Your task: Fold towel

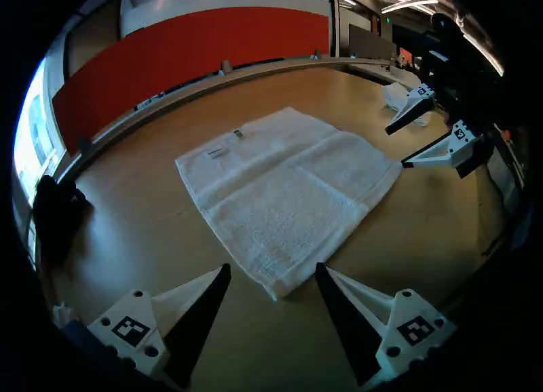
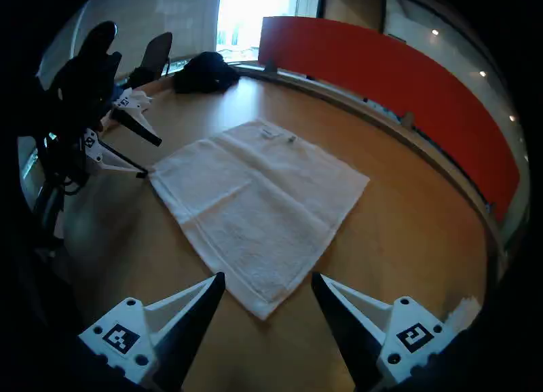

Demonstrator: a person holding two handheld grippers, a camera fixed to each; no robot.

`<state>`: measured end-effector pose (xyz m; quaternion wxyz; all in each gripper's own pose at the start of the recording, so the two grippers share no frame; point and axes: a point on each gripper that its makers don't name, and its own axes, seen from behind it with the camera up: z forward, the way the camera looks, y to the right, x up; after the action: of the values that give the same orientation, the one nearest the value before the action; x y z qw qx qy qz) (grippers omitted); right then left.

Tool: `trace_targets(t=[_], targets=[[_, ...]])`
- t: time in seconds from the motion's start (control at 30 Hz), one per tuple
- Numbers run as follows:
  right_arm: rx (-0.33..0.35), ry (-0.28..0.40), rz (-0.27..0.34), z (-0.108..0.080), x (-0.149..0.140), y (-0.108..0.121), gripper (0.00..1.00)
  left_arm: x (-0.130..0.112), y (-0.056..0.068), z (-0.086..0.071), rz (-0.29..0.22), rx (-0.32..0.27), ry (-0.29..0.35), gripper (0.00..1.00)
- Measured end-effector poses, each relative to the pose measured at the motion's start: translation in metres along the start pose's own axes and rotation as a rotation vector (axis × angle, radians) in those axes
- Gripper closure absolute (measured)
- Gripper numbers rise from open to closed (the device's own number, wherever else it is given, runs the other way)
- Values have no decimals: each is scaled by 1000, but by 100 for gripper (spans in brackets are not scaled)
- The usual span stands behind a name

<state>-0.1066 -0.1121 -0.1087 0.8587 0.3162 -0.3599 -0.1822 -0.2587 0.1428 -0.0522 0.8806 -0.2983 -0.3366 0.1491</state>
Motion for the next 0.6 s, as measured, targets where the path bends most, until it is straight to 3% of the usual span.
trace_targets(t=[0.27, 0.6], targets=[[17, -41, 7, 6, -16, 1, 4, -14, 4, 9, -9, -18, -59, 8], [49, -76, 16, 8, -27, 0, 19, -19, 5, 12, -25, -35, -86, 9]])
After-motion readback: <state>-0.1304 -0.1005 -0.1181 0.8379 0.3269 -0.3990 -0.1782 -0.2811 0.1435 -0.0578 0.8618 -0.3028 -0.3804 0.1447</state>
